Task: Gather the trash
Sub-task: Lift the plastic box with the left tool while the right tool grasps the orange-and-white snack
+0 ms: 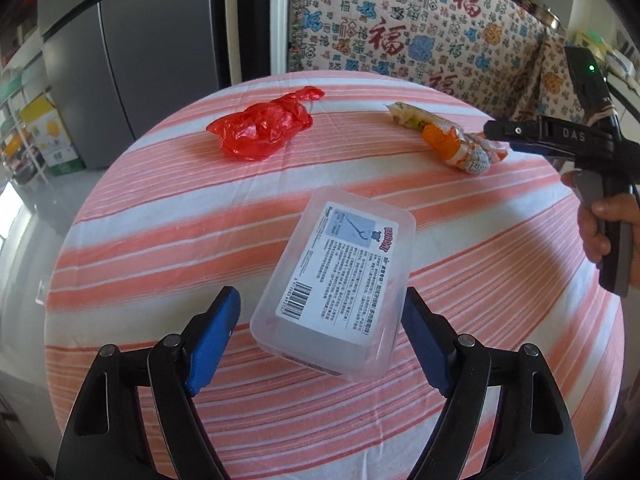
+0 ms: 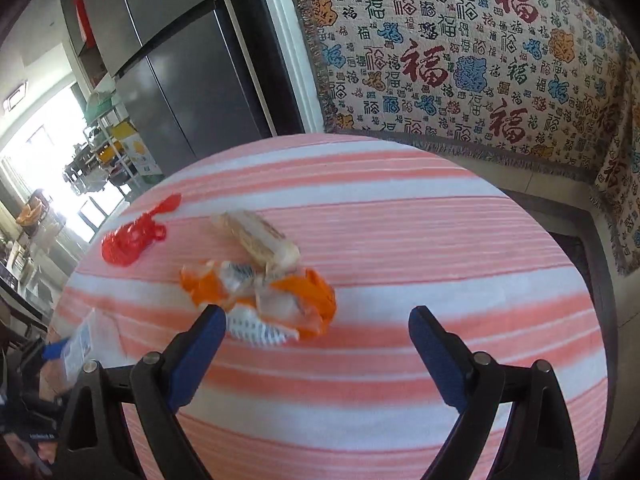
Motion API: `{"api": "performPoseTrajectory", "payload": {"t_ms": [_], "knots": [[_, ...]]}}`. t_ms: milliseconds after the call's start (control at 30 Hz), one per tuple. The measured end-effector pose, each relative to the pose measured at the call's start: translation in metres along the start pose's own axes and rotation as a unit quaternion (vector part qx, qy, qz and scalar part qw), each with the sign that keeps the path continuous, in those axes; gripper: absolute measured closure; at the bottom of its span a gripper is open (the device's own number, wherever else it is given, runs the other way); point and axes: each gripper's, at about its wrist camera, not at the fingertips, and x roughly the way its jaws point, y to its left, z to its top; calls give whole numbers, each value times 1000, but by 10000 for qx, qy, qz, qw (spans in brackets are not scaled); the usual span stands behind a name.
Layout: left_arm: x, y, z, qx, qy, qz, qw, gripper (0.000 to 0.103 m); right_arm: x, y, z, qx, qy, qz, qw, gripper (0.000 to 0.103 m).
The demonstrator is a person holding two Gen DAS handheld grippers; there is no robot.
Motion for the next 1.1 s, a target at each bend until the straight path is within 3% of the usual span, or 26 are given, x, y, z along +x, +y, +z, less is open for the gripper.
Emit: {"api": "performPoseTrajectory", "payload": {"t_ms": [67, 200, 267, 333, 400, 500, 600, 767, 833, 933, 1100], "knots": [[-1, 2, 0, -31, 18, -34, 10000, 21, 11, 4, 3, 61, 94, 306, 9995, 9], [-4, 7, -1, -104, 11, 83, 9999, 21, 10, 23, -13, 107, 458, 1365, 9895, 25], [-5, 13, -1, -221, 16, 131, 9997, 21, 0, 33, -31, 117, 853, 1863, 9787, 25], [-5, 17, 1, -355, 34, 105, 9993, 21, -12, 47, -51, -110, 1262, 2090, 9697, 25], [-6, 18, 2, -404, 21, 24, 9992, 24, -27, 59, -59, -557, 1252, 1744, 9751, 25], [-4, 13, 2, -305, 10, 22, 9995, 25, -35, 72, -43, -1113, 732, 583, 9894, 24], [-2, 9, 2, -186, -17, 86, 9998, 25, -16, 87, -15, -1571, 491, 89, 9863, 22], [-1, 13, 4, -288, -32, -8, 9996, 27, 34, 107, -6, -1843, 997, -23, 9778, 25], [-1, 14, 3, -356, -39, -44, 9994, 27, 33, 111, -15, -1846, 1046, -92, 9772, 60], [-4, 14, 1, -467, -24, -87, 9989, 27, 9, 104, -31, -1654, 1073, -114, 9803, 60], [-20, -7, -10, -464, -37, -349, 9983, 29, -72, 64, -79, -1135, 931, -385, 9884, 60]]}}
